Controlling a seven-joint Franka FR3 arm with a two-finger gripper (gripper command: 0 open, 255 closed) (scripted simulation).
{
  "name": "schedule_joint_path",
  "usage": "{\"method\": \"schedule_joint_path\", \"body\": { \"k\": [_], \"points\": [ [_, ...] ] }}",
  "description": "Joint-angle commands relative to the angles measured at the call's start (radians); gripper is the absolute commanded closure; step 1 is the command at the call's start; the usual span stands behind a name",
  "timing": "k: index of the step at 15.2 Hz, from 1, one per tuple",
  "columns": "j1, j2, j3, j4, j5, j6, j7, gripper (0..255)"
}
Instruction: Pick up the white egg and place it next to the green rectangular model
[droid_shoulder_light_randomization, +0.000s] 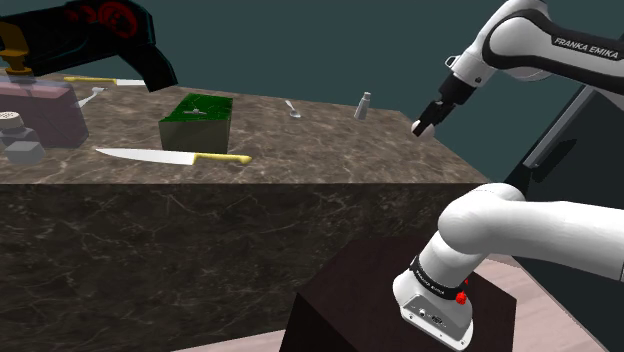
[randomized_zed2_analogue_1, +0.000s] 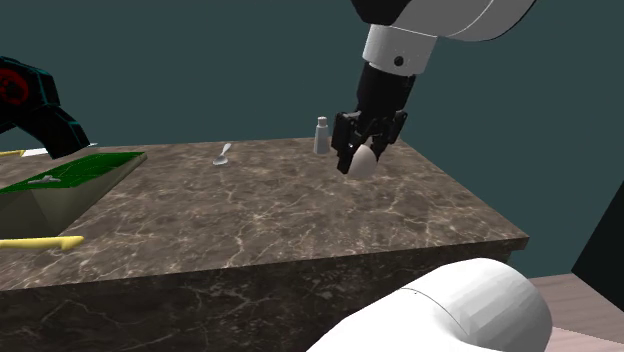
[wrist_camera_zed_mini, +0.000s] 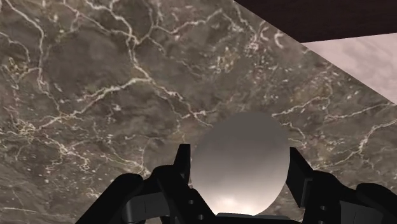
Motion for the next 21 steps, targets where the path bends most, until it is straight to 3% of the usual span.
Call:
{"method": "schedule_joint_path", "body": {
  "k": [1,14,21],
  "points": [
    [0.006,0.01,0.006,0.033,0.007,-0.023,0.001,255],
    [0.034,0.071,0.04,0.223,0.043,-0.151,0.013,255],
    [0.099,0.185,0.171,0.233,0.142,-0.048,0.153,255]
  ]
}}
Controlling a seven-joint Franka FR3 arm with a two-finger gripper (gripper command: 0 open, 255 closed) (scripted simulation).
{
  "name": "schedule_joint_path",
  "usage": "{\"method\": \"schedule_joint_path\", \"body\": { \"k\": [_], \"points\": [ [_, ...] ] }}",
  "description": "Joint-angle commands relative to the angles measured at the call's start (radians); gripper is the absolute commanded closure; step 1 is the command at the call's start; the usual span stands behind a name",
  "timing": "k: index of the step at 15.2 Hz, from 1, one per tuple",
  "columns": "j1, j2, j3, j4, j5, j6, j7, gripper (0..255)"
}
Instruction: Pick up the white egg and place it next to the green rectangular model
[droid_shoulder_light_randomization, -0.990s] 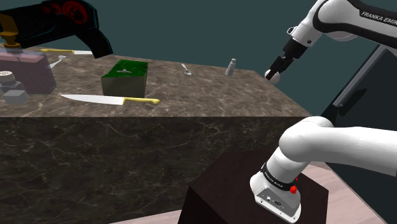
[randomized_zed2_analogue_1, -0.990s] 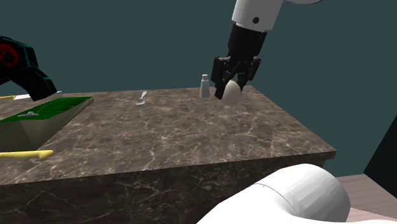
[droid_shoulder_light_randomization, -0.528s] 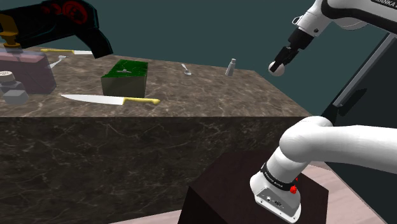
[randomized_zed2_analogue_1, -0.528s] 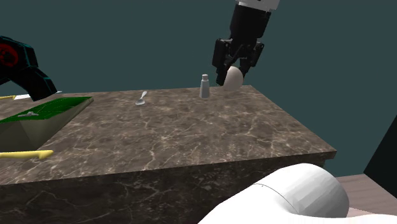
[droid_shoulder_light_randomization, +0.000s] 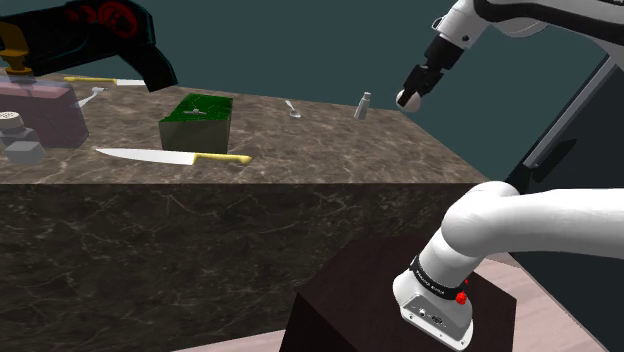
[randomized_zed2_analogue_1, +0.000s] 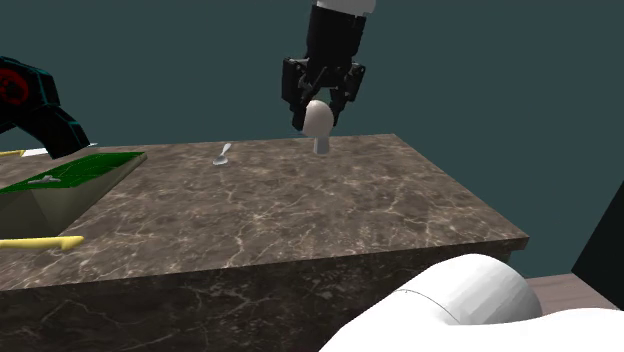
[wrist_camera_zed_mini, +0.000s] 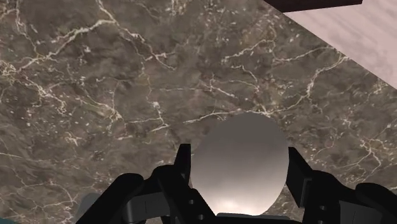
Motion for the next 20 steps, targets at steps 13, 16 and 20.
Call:
{"method": "schedule_joint_path", "body": {
  "k": [13,16,20],
  "points": [
    [0.106,0.348,0.231,0.188,0.132,0.172,0.253,255],
    [0.12,0.437,0.273,0.256,0.141,0.197,0.302,255],
    [0.135,0.563,0.325,0.365,0.139,0.219,0.369,255]
  ]
}}
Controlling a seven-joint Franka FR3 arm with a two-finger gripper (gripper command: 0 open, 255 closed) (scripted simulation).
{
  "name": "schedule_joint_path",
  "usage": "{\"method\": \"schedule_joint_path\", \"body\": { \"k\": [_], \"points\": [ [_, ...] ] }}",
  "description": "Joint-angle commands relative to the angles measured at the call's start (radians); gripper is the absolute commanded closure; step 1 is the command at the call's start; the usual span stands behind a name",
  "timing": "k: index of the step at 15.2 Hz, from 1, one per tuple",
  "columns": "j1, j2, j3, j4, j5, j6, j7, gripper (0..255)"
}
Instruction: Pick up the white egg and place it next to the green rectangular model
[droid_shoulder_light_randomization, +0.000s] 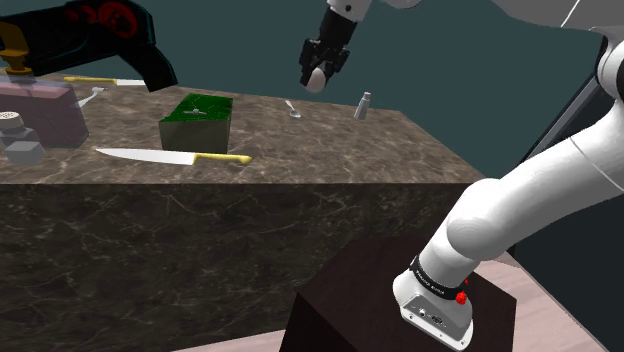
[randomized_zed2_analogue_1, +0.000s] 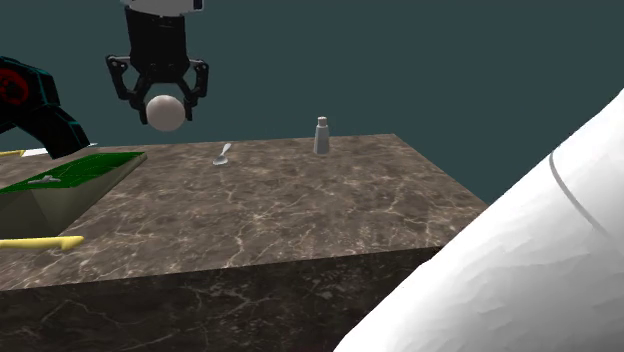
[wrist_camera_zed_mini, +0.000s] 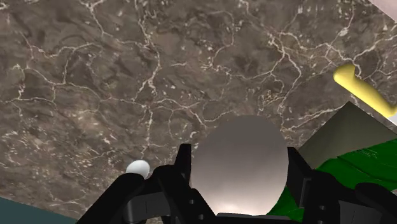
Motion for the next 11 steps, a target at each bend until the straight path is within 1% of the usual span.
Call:
{"method": "schedule_joint_path", "body": {
  "k": [1,3,4,11],
  "points": [
    [0.008,0.068,0.029,0.066,-0.003,0.004,0.039,255],
    [0.015,0.135,0.053,0.131,-0.012,0.008,0.073,255],
    [0.021,0.186,0.071,0.183,-0.021,0.008,0.099,255],
    [0.023,0.178,0.072,0.081,-0.018,0.103,0.096,255]
  ]
}}
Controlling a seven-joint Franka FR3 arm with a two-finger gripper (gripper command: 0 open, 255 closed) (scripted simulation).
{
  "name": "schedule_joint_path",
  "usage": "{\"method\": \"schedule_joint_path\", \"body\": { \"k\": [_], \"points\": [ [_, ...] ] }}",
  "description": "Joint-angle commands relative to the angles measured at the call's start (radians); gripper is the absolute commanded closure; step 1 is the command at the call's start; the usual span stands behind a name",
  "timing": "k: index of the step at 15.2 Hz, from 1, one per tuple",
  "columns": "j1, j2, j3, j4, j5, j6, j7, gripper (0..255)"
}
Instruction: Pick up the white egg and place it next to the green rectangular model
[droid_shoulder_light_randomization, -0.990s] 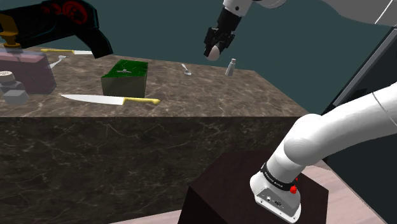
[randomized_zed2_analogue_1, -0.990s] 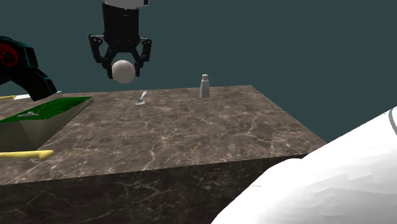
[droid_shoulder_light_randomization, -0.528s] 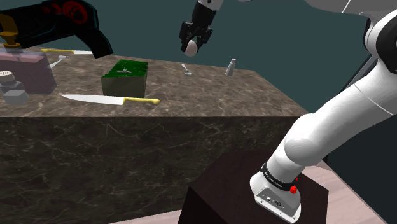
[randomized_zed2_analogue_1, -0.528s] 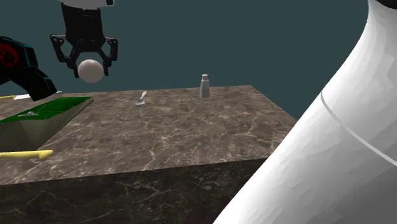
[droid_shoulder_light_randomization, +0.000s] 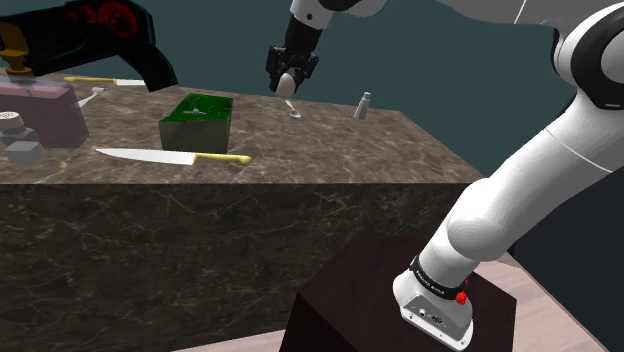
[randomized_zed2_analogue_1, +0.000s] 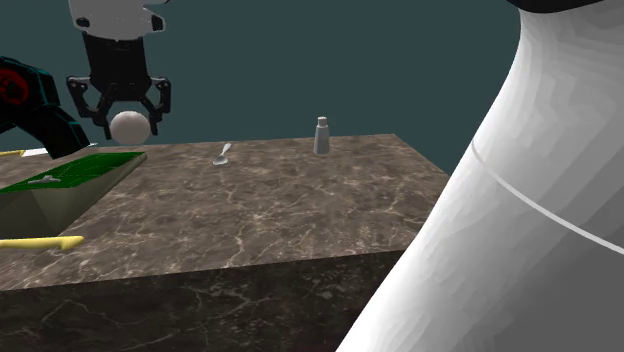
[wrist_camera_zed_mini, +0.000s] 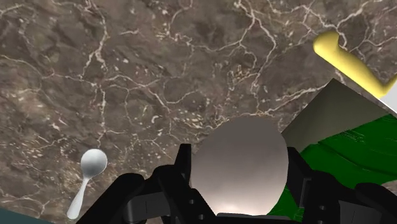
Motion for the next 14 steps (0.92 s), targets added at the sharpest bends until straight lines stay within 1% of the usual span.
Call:
{"method": "schedule_joint_path", "body": {
  "k": [1,14],
  "points": [
    [0.0,0.0,0.0,-0.028,0.001,0.029,-0.002,255],
    [0.002,0.018,0.005,-0.185,0.004,0.203,-0.007,255]
  ]
}}
